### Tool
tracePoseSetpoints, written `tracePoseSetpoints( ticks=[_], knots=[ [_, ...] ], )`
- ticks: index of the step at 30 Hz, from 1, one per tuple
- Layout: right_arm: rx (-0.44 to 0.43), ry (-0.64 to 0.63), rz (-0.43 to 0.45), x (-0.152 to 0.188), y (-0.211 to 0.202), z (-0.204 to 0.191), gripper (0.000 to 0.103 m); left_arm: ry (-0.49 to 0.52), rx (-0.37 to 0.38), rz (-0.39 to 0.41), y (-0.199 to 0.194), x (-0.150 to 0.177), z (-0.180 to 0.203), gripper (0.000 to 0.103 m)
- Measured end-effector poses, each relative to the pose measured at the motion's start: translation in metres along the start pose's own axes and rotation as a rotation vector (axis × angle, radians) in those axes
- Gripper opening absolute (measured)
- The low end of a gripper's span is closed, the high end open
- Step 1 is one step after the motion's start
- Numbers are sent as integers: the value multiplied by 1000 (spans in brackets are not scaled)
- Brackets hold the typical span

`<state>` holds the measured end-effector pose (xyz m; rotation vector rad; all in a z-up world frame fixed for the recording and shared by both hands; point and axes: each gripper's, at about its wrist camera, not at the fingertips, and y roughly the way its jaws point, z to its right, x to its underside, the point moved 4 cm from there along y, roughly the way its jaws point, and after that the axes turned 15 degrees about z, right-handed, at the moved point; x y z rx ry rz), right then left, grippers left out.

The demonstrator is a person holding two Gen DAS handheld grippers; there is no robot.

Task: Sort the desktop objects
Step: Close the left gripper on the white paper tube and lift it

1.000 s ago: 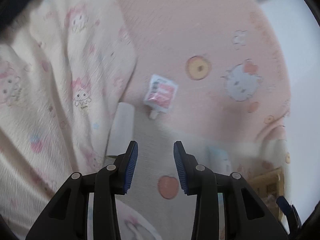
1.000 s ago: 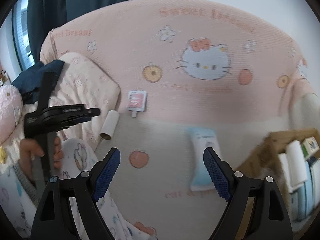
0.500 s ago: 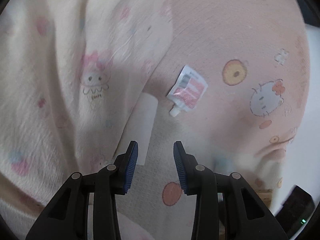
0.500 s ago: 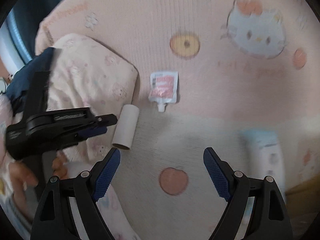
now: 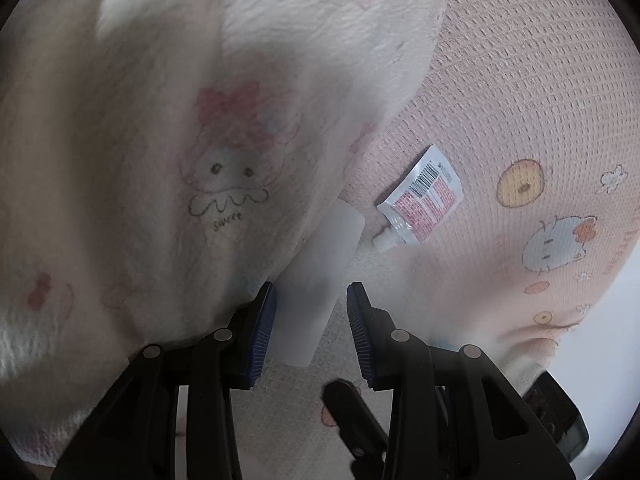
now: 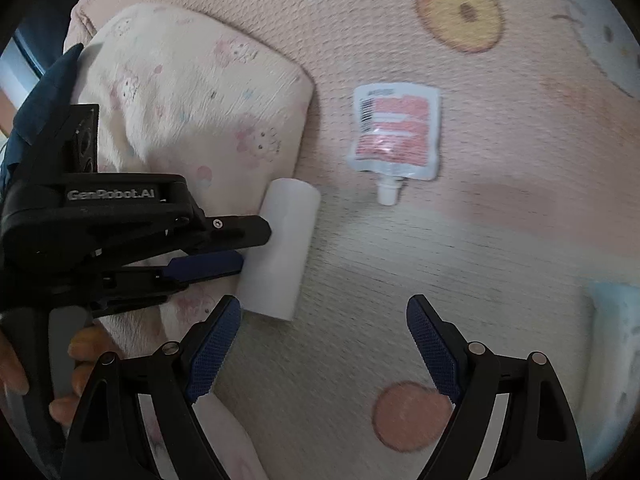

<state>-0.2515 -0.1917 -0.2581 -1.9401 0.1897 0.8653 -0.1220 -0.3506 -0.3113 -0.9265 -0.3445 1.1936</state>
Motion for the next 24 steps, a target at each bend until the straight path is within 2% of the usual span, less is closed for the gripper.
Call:
tracePoseSetpoints(
  ticks=[8,12,15,24],
  knots=[
    [-61,34,-39,3,23,-2,81,4,25,-48,12,3,7,40],
    [-76,45,-79,8,34,0,60,-1,20,-71,20,4,9,40],
    [-107,93,-62,8,35,2,45,9,28,-84,24,6,13,40],
    [-89,136,-54,10,25,17,43,52,70,-130,33,14,27,30]
  ],
)
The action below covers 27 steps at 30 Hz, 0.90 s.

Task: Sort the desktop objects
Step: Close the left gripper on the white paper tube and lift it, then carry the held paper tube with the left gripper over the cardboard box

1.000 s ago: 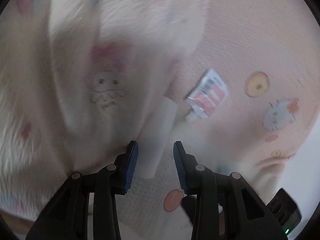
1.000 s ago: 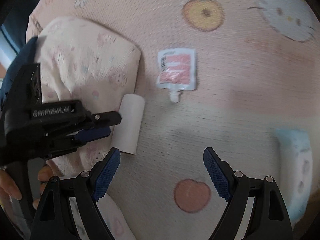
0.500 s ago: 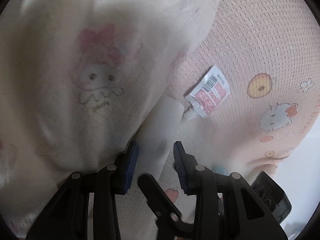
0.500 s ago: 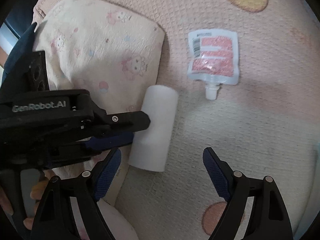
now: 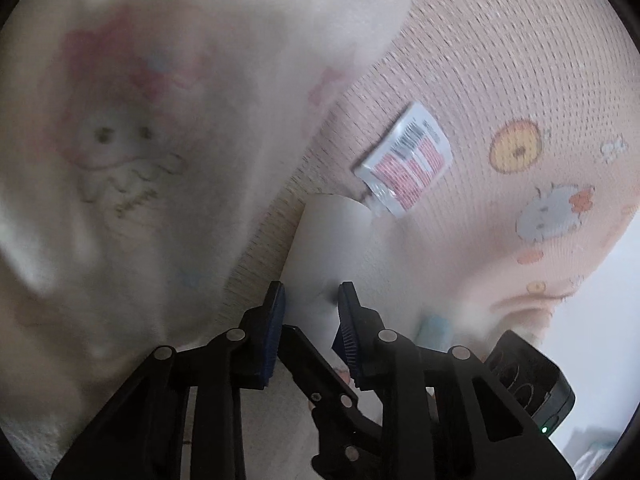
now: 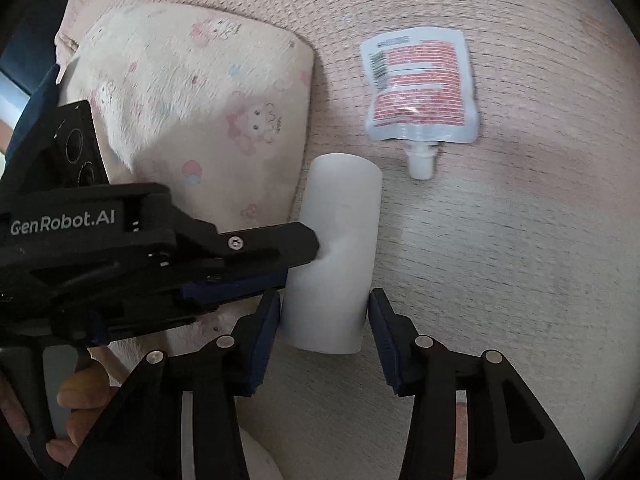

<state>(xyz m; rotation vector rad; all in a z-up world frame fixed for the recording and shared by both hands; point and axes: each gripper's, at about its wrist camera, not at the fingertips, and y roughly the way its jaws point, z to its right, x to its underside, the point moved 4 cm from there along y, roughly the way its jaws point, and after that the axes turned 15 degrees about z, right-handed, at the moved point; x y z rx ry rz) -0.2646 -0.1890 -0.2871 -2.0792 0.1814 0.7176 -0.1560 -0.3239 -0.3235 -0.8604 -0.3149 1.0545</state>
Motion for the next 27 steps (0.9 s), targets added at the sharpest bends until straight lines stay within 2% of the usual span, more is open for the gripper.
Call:
tracePoseSetpoints(
  ticks=[11,18,23,27],
  knots=[
    [45,92,25,10,-29,33,43,170,25,-51,21,29,43,30],
    [92,173,40,30,-58,67,43,417,99,-4,24,76,78,30],
    [103,248,66,43,-84,94,43,401,158,-110,35,91,80,28],
    [118,245,67,67,-100,87,43,395,183,-155,33,95,72,27]
  ],
)
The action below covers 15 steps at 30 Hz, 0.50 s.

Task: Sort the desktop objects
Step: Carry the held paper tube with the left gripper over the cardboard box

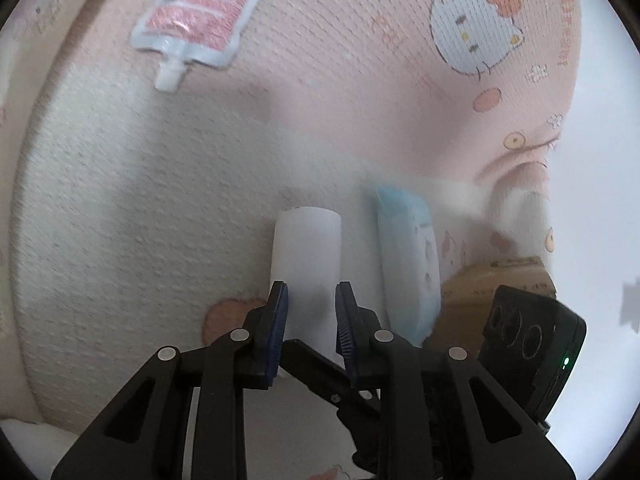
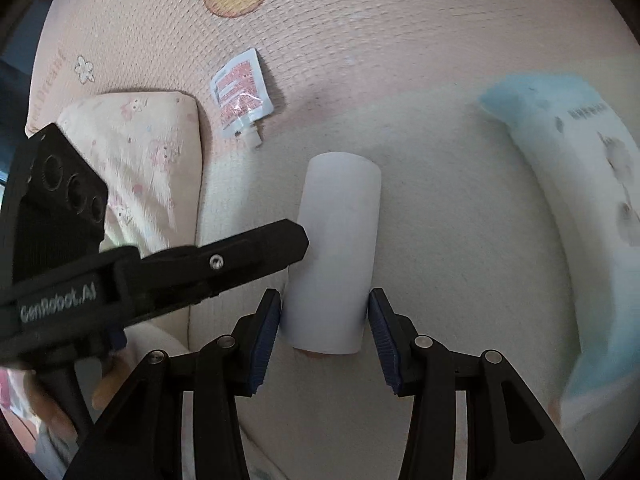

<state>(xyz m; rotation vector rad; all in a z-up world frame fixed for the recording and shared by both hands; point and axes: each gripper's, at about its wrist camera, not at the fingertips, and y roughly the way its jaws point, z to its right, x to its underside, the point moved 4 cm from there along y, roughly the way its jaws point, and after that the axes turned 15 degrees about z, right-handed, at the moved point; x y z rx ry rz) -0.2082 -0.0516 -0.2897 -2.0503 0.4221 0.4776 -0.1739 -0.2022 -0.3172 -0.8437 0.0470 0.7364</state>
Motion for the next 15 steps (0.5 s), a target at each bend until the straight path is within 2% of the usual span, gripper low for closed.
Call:
tracePoseSetpoints(
  ticks=[3,8,15],
  knots=[
    [29,-19,0,16,-4,0,43,19,16,-6,3,10,10,27],
    [53,-15,-1,21,-19,5,43,36,34,-22,1,38,21,27],
    [103,-2,-30,52,-43,22,43,141,39,-77,2,85,42,27]
  ],
)
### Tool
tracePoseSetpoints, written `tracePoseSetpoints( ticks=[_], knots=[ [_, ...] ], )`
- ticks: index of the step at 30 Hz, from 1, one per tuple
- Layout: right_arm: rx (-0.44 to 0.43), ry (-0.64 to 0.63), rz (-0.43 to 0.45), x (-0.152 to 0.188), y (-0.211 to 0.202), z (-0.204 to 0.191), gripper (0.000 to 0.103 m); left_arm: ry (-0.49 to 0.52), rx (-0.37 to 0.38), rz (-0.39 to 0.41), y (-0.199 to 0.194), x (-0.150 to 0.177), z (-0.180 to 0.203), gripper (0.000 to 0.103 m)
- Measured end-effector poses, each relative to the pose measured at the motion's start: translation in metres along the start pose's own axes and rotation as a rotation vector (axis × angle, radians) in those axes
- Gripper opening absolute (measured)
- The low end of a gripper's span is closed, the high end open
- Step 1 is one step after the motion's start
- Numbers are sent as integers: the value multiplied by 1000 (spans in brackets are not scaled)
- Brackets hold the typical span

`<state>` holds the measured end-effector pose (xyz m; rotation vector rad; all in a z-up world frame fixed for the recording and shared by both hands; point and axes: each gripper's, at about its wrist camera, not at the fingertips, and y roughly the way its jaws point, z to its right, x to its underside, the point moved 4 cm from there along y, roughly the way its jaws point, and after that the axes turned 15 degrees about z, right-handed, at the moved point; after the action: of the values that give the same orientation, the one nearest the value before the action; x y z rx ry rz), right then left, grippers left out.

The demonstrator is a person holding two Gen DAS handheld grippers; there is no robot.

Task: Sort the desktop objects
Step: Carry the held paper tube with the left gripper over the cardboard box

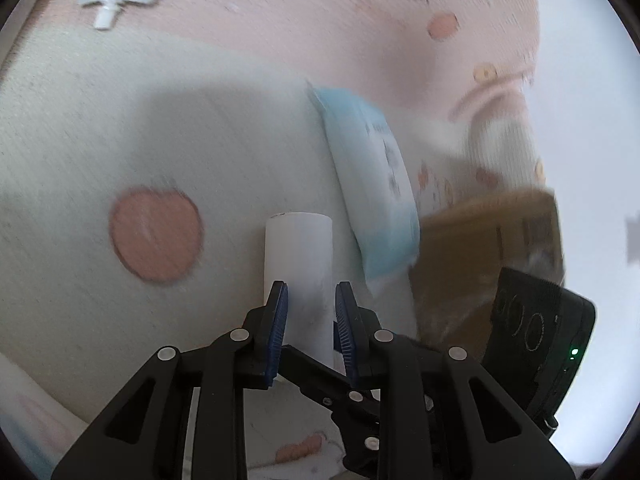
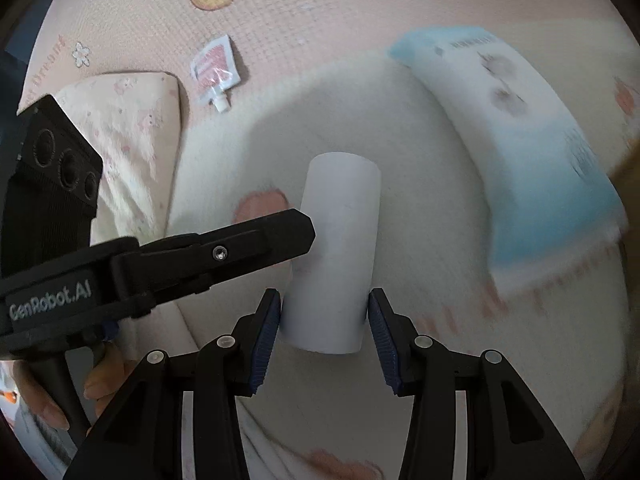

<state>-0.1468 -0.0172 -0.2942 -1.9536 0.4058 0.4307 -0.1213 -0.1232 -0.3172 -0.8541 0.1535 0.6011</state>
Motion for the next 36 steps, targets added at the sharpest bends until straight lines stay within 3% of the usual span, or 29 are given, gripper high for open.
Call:
tracePoseSetpoints(
  ticks=[3,15,20,25,36],
  knots=[
    [9,14,0,13,-12,10,43,53,-5,-8,0,14,11,27],
    [17,-2,-25,52,-41,18,43,-5,-2,-49,-8,59,17,27],
    [15,-17,-32,63,-48,20,43,-44,36,-58,-7,60,17,27],
    [15,-16,-36,65,-49,23,43,-138,52,-89,4,59,5,33],
    [-3,24,-29,67,-47,30,45,-167,82,-107,16,57,5,37]
  ],
)
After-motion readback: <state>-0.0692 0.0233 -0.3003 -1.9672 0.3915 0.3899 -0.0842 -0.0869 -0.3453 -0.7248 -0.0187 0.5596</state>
